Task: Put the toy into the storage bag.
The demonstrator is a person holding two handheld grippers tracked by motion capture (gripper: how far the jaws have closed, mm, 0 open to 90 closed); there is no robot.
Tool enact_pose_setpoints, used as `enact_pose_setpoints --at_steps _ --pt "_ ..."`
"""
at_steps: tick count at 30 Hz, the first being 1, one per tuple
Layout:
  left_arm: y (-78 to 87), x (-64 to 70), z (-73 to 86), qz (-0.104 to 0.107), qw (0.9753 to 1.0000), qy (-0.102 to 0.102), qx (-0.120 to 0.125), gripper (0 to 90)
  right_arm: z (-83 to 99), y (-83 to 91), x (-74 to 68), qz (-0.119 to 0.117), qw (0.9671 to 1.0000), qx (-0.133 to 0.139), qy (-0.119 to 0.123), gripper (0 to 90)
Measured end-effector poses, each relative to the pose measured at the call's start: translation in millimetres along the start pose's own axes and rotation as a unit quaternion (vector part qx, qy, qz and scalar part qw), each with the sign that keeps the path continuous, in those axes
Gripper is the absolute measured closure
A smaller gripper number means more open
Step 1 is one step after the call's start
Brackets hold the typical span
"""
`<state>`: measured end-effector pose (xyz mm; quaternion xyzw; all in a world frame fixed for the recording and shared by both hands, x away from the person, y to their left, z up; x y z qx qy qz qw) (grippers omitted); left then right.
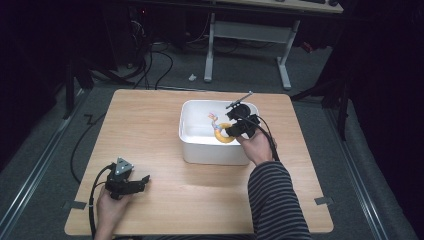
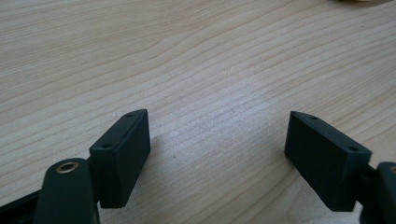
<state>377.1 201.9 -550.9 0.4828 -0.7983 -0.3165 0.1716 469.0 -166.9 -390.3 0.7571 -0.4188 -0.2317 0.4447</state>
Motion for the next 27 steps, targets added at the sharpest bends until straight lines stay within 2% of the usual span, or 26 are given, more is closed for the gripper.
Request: enact_pose_setpoints --at_steps 15,22,23,27 --pt "0.0 0.0 0.0 0.0 1.0 0.0 0.0 22.7 7.7 -3.1 -2.2 -0.01 0.9996 -0.023 0.011 66.2" --pt "0.0 0.0 0.0 0.0 1.0 0.0 0.0 22.7 9.2 -2.6 -2.0 -0.023 0.9996 -0.018 0.001 63.5" --pt "0.0 0.0 0.0 0.0 1.0 0.0 0.0 22.7 8.6 -1.5 -2.8 -0.027 0.9995 -0.015 0.002 59.8" --pt "0.0 0.0 -0.1 0.0 1.0 0.0 0.0 22.6 8.6 5.0 -2.8 -0.018 0.9998 -0.001 0.007 55.7"
Point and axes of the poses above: each handheld gripper's, and its own axes: y roughly backward along the jaws, z roughly out of its underside, x roughly to its right, the point moved 2 cm from there along -y, roughly forward along the jaws, and after that the axes turned 4 degrees about -z, right-handed, at the moved point
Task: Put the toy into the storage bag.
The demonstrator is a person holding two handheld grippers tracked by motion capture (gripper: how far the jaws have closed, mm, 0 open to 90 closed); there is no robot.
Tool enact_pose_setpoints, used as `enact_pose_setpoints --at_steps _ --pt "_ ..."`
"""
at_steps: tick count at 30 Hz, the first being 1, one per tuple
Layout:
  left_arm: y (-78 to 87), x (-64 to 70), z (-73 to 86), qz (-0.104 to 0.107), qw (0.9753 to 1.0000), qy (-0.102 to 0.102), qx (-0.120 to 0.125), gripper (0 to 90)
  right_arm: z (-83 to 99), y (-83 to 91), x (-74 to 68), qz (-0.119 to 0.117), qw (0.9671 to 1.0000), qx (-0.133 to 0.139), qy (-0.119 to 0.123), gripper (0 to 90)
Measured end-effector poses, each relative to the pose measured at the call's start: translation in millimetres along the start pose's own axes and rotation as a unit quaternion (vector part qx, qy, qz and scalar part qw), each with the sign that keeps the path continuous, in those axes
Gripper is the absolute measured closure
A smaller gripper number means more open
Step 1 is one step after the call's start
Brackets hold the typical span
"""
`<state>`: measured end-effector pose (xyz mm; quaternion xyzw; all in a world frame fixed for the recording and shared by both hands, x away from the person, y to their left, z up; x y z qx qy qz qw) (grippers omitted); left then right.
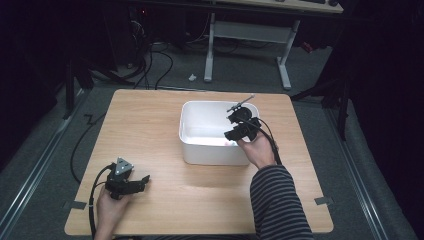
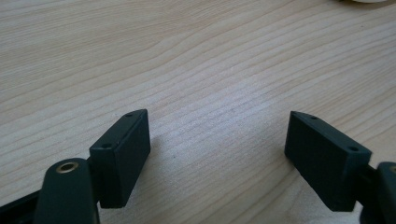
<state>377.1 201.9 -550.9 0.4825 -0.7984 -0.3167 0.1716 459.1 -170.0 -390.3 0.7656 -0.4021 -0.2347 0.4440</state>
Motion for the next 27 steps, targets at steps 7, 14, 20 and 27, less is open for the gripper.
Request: enact_pose_setpoints --at_steps 7,14,20,27 --pt "-0.1 0.1 0.0 0.0 1.0 0.0 0.0 22.6 6.6 20.3 4.5 0.009 0.9994 0.032 -0.005 53.1" --pt "-0.1 0.1 -0.2 0.001 1.0 0.0 -0.001 22.6 23.3 49.4 15.2 0.018 0.9966 0.079 -0.016 51.6" --pt "-0.1 0.1 -0.2 0.001 1.0 0.0 -0.001 22.6 33.7 60.6 22.9 0.023 0.9952 0.092 -0.024 51.1" --pt "-0.1 0.1 -0.2 0.001 1.0 0.0 -0.001 22.6 47.7 73.8 31.8 0.025 0.9925 0.114 -0.039 50.8"
Point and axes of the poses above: each handheld gripper's, and its own axes: y roughly backward along the jaws, z roughly out of its underside, x roughly to its right, the point moved 2 cm from there along -y, roughly forward along the jaws, and after that the axes turned 4 degrees about -z, right-handed, at the moved point
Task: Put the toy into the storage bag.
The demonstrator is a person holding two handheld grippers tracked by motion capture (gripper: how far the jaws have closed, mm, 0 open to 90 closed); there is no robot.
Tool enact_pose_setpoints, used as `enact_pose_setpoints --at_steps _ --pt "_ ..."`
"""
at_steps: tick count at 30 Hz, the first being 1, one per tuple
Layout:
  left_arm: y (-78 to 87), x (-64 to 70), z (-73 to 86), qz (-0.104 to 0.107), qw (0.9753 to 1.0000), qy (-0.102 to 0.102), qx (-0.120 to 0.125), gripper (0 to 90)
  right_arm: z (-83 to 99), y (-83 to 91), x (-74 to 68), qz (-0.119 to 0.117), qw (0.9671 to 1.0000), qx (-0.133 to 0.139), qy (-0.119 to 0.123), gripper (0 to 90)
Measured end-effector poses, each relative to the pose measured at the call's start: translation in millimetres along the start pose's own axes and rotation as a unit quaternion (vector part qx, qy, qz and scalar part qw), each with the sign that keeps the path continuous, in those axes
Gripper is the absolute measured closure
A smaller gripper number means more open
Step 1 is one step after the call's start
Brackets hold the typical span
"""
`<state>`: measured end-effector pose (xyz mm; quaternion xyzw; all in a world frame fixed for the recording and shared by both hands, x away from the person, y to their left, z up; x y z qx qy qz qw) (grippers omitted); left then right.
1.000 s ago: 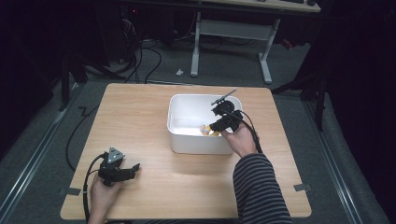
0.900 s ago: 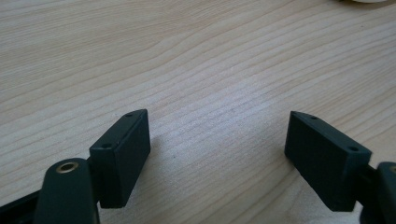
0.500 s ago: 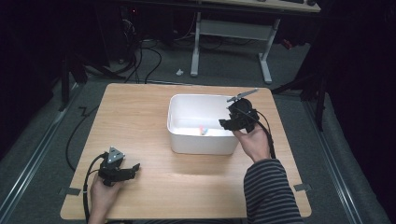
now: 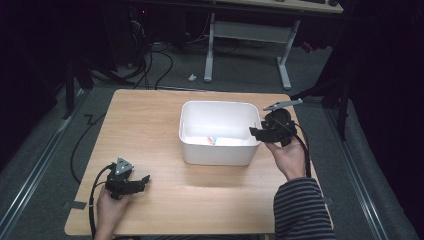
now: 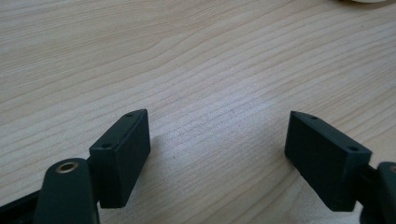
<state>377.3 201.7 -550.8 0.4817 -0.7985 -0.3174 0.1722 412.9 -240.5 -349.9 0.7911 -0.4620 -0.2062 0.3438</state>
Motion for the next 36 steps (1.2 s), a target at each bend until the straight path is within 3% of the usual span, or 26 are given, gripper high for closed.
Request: enact_pose_setpoints --at_steps 13,36 --pt "-0.1 0.0 -0.1 0.0 1.0 0.001 0.0 22.7 22.7 24.3 11.0 0.013 0.9991 0.039 -0.015 51.6" --pt "-0.2 0.1 0.0 -0.001 1.0 0.001 0.001 22.7 64.0 45.2 24.5 0.024 0.9977 0.052 -0.036 51.6"
Point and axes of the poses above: each handheld gripper's, and its own axes: y roughly backward along the jaws, z roughly out of its underside, x roughly to its right, the point moved 2 cm from there along -y, roughly forward along the jaws, and after that the axes turned 4 degrees about -z, right-handed, at the moved point
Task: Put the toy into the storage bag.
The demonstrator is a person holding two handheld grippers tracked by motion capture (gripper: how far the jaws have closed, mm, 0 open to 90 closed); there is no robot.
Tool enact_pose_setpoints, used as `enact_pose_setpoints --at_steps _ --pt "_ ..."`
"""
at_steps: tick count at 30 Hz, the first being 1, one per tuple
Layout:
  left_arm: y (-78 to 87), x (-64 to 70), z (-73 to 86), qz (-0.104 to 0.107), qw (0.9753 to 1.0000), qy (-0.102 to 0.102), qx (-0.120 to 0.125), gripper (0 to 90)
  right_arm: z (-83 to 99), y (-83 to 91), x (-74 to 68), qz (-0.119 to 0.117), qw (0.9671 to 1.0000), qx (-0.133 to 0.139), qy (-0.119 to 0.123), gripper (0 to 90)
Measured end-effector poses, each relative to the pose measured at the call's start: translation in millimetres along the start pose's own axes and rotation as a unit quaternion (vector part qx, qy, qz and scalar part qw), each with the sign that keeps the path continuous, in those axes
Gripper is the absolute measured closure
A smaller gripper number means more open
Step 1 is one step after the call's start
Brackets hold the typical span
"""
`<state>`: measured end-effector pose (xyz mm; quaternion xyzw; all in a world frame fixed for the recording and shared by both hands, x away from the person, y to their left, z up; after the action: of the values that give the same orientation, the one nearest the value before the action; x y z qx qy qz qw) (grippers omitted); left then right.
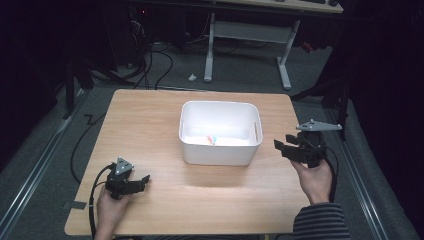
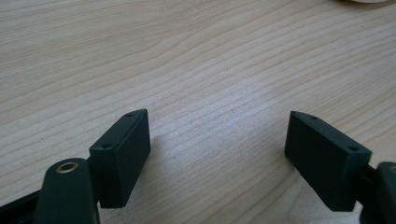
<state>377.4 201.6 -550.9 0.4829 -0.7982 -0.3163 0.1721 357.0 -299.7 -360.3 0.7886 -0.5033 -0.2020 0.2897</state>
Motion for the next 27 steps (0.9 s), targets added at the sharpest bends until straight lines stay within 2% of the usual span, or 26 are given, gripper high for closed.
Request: enact_pose_setpoints --at_steps 18,27 --pt "-0.1 0.0 -0.1 0.0 1.0 0.0 0.0 22.8 29.1 -1.3 11.0 -0.002 0.9997 -0.003 -0.024 50.9" --pt "-0.1 0.0 -0.1 0.0 1.0 0.0 0.0 22.8 45.7 -8.0 12.2 -0.015 0.999 -0.003 -0.041 50.9"
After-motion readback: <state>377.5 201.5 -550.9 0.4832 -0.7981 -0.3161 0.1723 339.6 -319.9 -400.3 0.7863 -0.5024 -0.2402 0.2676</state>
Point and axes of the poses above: each handheld gripper's, and its own axes: y roughly backward along the jaws, z roughly out of its underside, x roughly to its right, the point moved 2 cm from there along -y, roughly forward along the jaws, and after that the axes turned 4 degrees about -z, right-handed, at the moved point
